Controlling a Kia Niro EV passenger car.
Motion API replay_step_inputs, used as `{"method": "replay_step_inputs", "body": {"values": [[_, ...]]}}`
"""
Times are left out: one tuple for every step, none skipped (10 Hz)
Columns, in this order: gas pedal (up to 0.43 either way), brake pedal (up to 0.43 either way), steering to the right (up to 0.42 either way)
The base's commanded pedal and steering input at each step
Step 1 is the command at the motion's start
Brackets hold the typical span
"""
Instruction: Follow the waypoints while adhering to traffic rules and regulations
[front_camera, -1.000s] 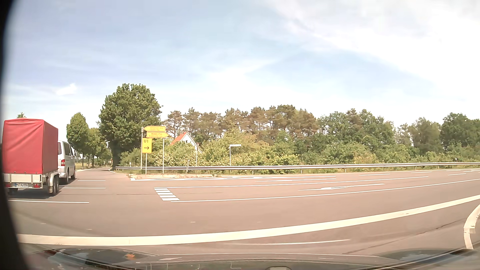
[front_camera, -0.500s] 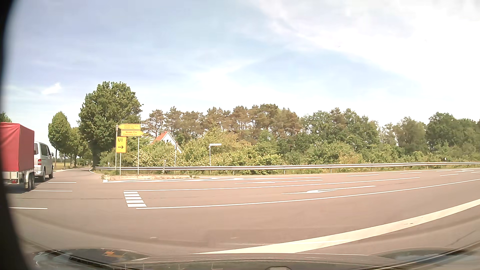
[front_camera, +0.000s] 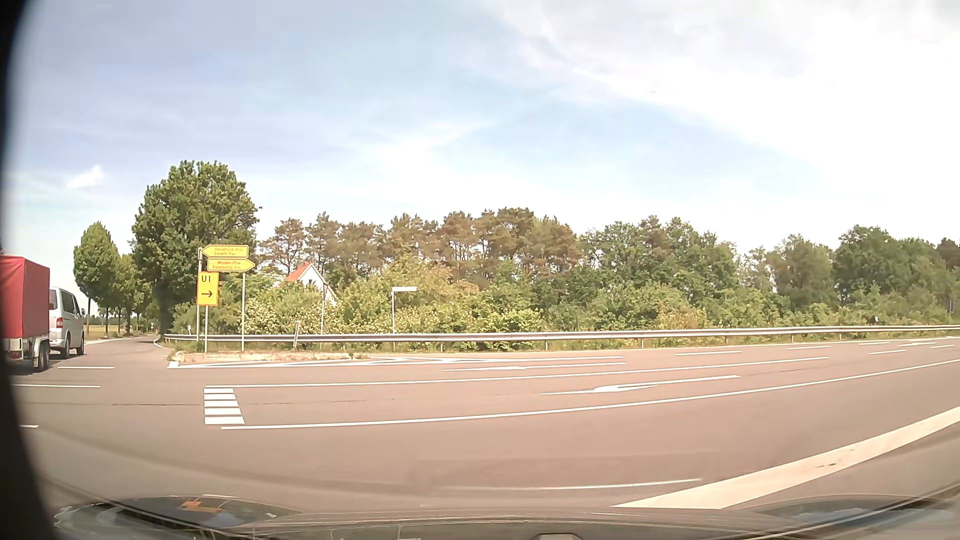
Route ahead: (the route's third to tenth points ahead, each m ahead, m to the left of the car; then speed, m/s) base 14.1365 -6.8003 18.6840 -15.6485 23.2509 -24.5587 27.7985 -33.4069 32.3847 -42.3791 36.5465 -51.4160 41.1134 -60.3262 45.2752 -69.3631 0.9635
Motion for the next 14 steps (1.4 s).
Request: {"method": "replay_step_inputs", "body": {"values": [[0.000,0.238,0.212],[0.000,0.244,0.213],[0.000,0.244,0.213],[0.000,0.244,0.213],[0.000,0.244,0.214],[0.000,0.244,0.215],[0.000,0.244,0.216],[0.000,0.250,0.218],[0.000,0.250,0.220],[0.000,0.250,0.222],[0.000,0.256,0.223],[0.000,0.262,0.223],[0.000,0.268,0.222],[0.000,0.268,0.222]]}}
